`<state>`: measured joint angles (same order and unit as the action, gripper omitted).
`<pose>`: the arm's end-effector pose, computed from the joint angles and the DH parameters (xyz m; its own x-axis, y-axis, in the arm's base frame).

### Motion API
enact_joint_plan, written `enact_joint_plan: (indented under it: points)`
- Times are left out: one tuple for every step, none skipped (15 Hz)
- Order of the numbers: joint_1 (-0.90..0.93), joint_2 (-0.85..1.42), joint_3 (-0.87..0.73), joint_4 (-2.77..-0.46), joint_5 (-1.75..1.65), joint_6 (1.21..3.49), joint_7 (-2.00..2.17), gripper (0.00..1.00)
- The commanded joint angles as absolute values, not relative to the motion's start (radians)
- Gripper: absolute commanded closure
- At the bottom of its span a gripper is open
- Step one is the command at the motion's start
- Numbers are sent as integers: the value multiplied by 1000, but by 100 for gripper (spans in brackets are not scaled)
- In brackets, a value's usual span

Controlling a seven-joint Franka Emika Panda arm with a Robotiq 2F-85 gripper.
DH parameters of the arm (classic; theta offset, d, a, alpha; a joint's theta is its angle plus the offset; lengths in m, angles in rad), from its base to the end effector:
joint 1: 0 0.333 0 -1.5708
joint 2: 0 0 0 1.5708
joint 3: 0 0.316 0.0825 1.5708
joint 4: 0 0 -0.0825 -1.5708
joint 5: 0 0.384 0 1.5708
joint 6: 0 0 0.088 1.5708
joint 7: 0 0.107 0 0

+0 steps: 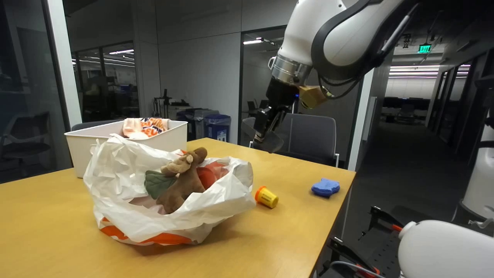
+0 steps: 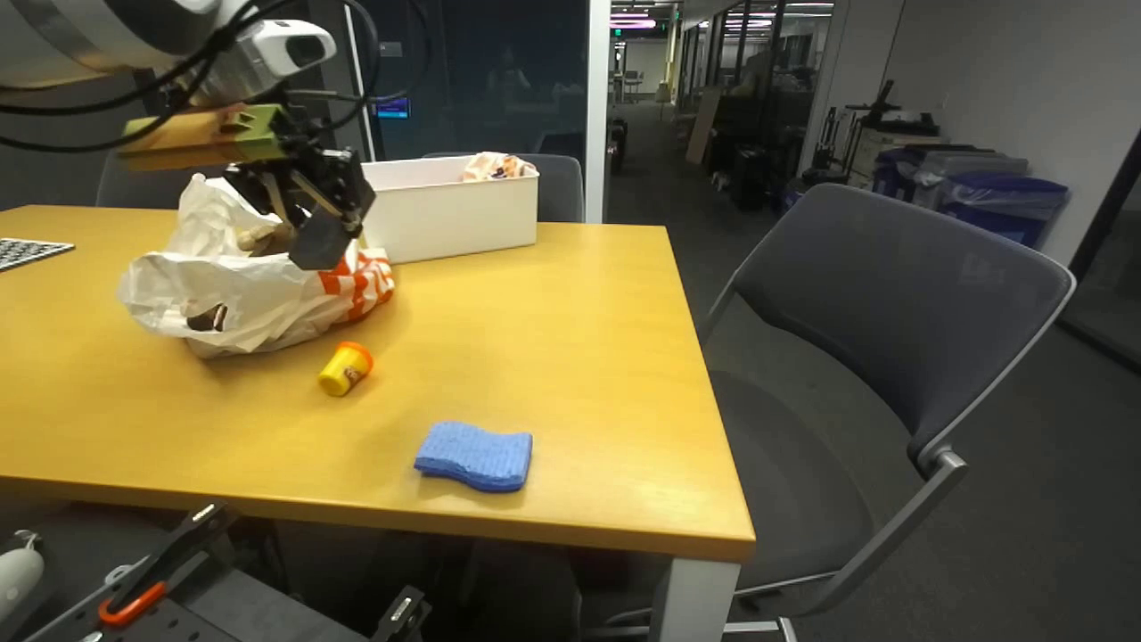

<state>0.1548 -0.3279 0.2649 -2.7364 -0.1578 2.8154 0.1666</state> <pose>0.3797 0.1742 0.3595 0.8394 0.3784 0.3902 0.3594 -0.9249 0.1238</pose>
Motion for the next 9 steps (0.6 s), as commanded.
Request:
enact_joint_plan:
  points:
    - [190,-415,428,-2744,-208,2874,271,67]
    - [198,-416,465,-2743,-229,2902,288,67]
    - [206,-420,496,-2741,-234,2919,291,67]
    - [177,-371,539,-2693,-269,2937,294,67]
    - [152,-359,588,-2676,-300,2948,314,67]
    - [127,-334,632,-2663,-335,2970,326,67]
    - [97,-318,677,-2645,-374,2983,341,67]
    - [49,-295,729,-2633,-424,3004,359,67]
    - [7,-278,778,-2616,-468,3003,377,67]
